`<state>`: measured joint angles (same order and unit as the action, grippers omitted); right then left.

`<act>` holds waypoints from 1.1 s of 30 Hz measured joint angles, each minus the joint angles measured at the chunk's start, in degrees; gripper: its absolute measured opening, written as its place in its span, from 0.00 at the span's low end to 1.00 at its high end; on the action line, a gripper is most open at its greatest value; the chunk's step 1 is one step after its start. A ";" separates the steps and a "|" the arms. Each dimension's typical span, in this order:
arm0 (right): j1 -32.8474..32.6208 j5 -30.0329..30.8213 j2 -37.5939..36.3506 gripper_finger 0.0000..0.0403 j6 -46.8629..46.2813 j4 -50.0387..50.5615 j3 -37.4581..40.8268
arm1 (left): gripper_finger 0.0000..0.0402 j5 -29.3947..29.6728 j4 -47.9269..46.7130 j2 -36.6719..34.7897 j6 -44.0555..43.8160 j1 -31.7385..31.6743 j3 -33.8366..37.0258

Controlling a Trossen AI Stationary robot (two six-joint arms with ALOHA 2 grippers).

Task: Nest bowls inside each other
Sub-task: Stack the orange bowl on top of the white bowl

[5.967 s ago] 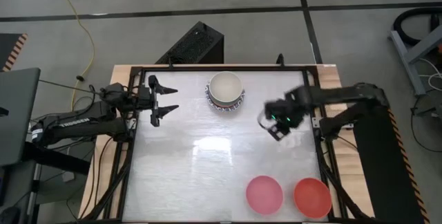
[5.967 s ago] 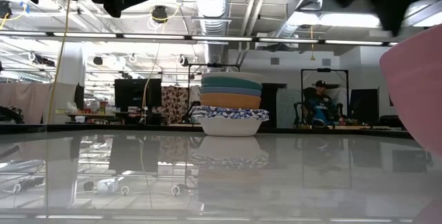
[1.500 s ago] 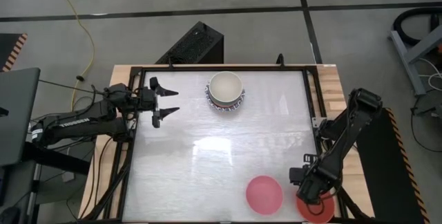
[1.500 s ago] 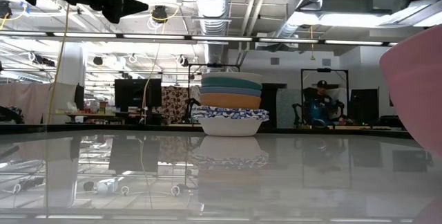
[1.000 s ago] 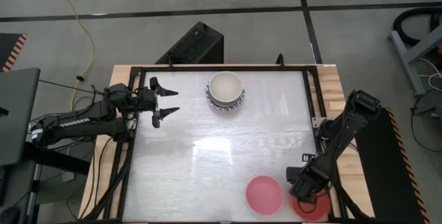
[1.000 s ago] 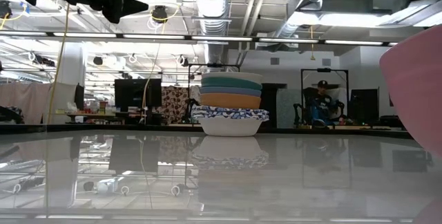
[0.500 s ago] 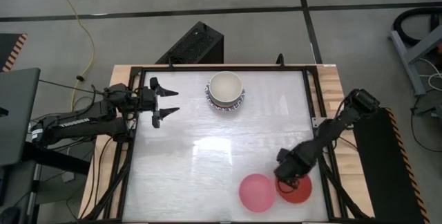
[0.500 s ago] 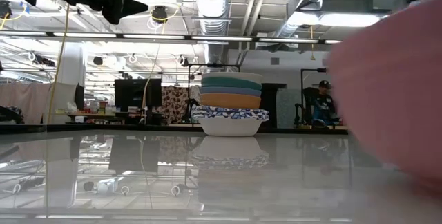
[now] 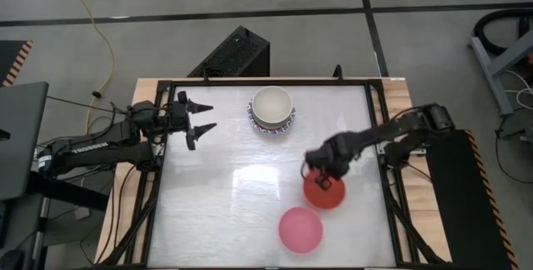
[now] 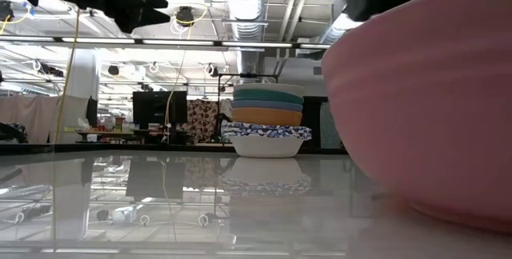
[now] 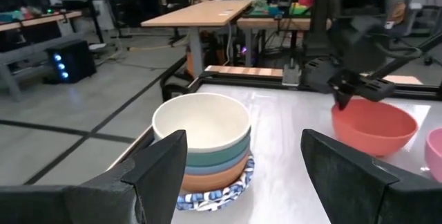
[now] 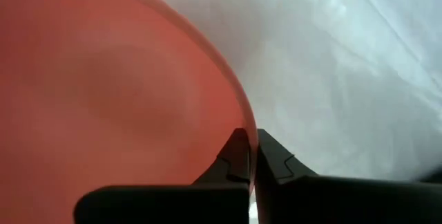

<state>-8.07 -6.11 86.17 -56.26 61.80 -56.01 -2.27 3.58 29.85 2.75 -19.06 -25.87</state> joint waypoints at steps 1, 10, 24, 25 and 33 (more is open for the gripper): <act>2.19 0.00 0.00 0.02 1.82 -1.41 0.00 | 0.68 0.38 -0.11 0.00 -0.01 0.01 0.00; 18.56 2.13 0.26 0.02 15.23 -8.56 -5.90 | 0.68 4.15 -0.33 0.00 0.00 0.01 0.00; 27.73 1.90 1.10 0.02 25.37 -3.86 -30.00 | 0.68 4.66 -3.46 0.00 -0.03 -0.01 0.00; 28.71 1.86 1.73 0.02 25.69 -3.54 -31.59 | 0.68 4.66 -3.44 0.00 -0.32 -0.01 0.00; 35.59 -2.86 15.14 0.02 33.11 1.23 -48.70 | 0.68 4.66 -3.98 -0.02 -0.60 -0.01 0.00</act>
<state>27.52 -8.96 101.31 -23.15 63.03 -104.71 2.39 -0.40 29.82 2.15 -19.07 -25.87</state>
